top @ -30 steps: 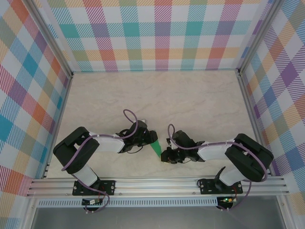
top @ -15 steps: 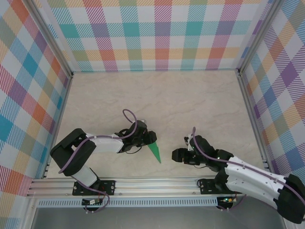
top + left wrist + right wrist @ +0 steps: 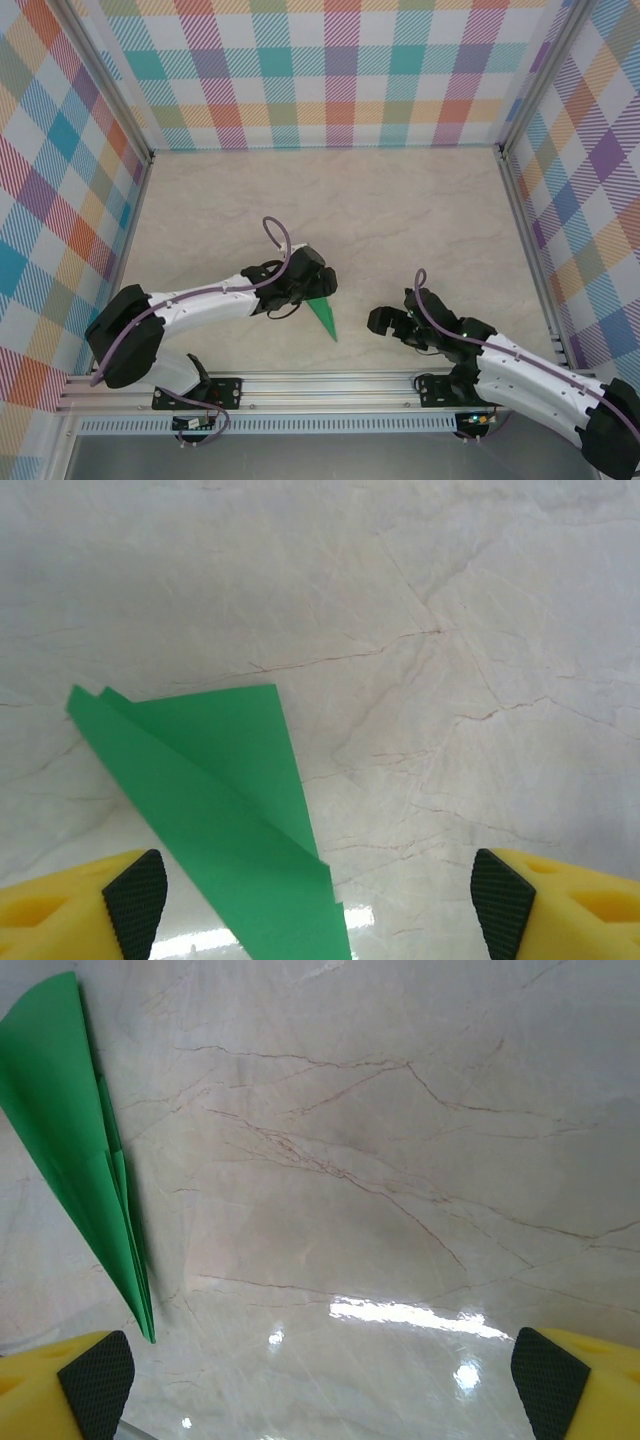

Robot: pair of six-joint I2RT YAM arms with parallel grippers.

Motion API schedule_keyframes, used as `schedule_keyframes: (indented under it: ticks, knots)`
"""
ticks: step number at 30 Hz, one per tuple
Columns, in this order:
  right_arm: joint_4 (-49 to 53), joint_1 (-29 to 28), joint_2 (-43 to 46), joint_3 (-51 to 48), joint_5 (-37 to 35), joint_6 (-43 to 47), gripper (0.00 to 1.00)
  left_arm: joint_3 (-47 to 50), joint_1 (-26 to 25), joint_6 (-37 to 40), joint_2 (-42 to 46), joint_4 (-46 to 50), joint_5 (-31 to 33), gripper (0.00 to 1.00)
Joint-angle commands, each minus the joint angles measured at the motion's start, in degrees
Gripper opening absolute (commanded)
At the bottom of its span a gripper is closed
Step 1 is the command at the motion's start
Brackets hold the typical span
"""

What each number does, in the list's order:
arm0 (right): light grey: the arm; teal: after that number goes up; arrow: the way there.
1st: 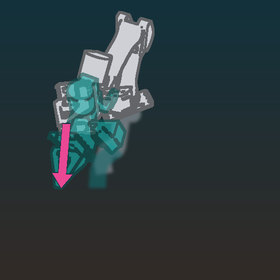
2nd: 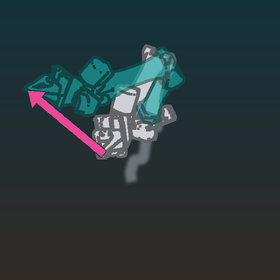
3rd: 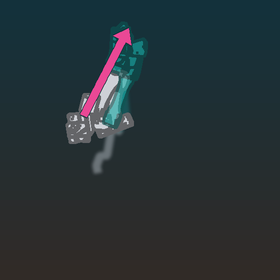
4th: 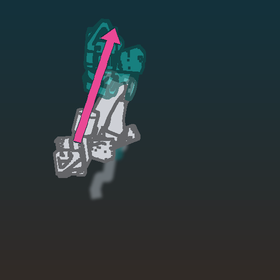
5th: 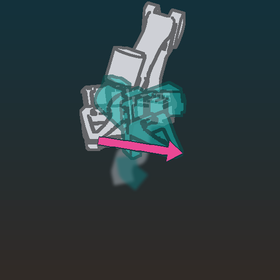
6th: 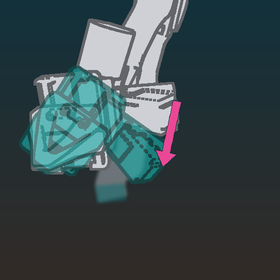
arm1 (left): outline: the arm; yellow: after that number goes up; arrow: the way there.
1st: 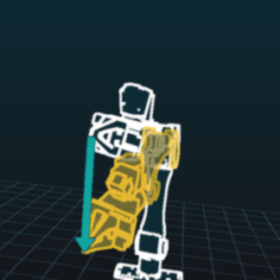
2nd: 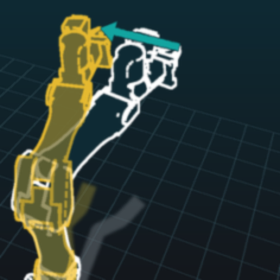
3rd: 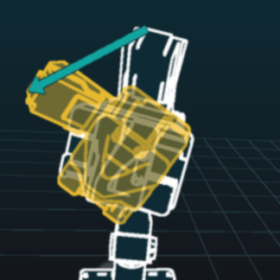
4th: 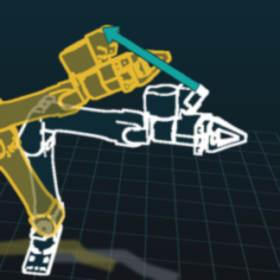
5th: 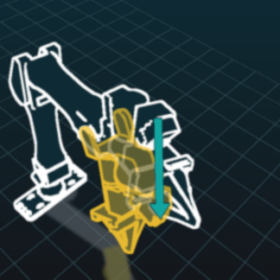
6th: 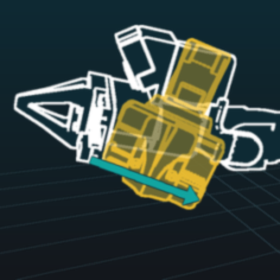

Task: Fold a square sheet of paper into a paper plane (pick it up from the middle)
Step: Fold the wing for the fifth time at the center of the table, then turn over a paper plane at the center of the table.

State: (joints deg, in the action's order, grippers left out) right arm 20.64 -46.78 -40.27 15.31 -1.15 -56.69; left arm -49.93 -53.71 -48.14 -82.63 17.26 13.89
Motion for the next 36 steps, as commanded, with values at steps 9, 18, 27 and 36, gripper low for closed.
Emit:
schedule_keyframes:
  ticks: [9,18,27,36]
  knots:
    - [-5.3,0.6,-12.9,5.5,2.9,2.9,1.0,-5.0,-5.0,-9.9,-0.8,18.4,15.6,0.84]
    - [-9.2,0.6,-11.0,4.5,-1.1,-2.1,1.0,-8.7,-5.1,-9.2,-5.6,16.8,12.4,0.84]
    - [-6.0,0.6,-14.3,8.0,2.6,5.0,1.0,-16.7,-6.4,-9.1,-14.6,22.9,13.6,0.79]
    - [-11.7,0.5,-21.2,9.1,6.1,4.3,1.0,-15.2,-6.5,-11.7,-15.9,23.7,14.5,0.67]
